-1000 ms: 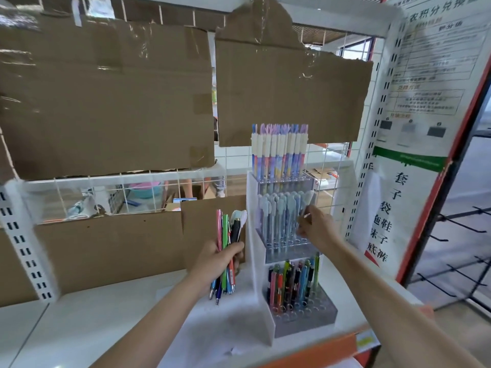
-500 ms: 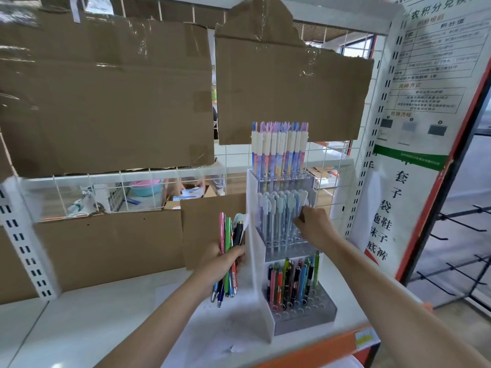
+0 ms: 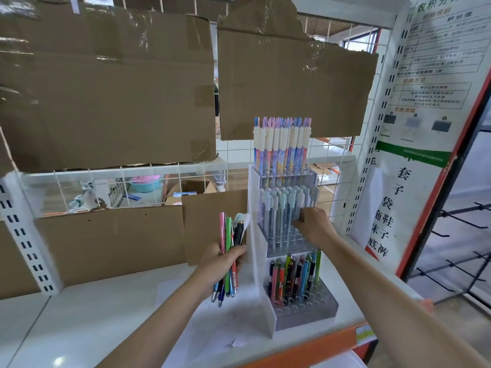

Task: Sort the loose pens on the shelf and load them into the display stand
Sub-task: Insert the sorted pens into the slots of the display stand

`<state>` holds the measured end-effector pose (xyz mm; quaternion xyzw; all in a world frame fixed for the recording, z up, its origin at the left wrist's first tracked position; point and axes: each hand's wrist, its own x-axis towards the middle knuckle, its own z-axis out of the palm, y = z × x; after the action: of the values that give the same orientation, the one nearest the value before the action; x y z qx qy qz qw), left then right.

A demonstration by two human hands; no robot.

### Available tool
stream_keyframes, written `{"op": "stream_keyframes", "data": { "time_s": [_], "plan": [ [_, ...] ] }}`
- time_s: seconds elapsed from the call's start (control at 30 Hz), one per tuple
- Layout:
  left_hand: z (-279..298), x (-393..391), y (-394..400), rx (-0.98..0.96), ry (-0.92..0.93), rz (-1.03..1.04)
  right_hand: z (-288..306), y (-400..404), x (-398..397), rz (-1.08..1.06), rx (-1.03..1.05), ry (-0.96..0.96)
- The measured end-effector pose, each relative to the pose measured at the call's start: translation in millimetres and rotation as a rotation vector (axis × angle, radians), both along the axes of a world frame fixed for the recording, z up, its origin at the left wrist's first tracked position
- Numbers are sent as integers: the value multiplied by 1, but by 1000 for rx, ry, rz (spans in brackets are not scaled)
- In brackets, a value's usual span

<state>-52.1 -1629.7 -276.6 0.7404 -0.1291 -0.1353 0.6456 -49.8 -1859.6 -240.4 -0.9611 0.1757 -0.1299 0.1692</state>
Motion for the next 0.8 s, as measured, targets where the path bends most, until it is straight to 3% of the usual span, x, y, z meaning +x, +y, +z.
{"op": "stream_keyframes", "data": {
  "time_s": [0.13, 0.23, 0.33, 0.43, 0.6, 0.8],
  "plan": [
    [-1, -1, -4, -11, -1, -45, -3, -7, -2, 21, 18, 33],
    [-3, -3, -8, -42, 2, -89, 1, -4, -14, 10, 93, -81],
    [-1, -9, -12, -71, 6, -140, 5, 15, -37, 86, 339, -201],
    [1, -17, -21, -84, -35, -181, 1, 45, -59, 292, 625, -74],
    [0, -27, -30, -59, -76, -253, -9, 59, -68, 303, 711, -111],
    [-7, -27, -30, -67, -70, -269, -7, 51, -67, 202, 585, -114]
  ]
}}
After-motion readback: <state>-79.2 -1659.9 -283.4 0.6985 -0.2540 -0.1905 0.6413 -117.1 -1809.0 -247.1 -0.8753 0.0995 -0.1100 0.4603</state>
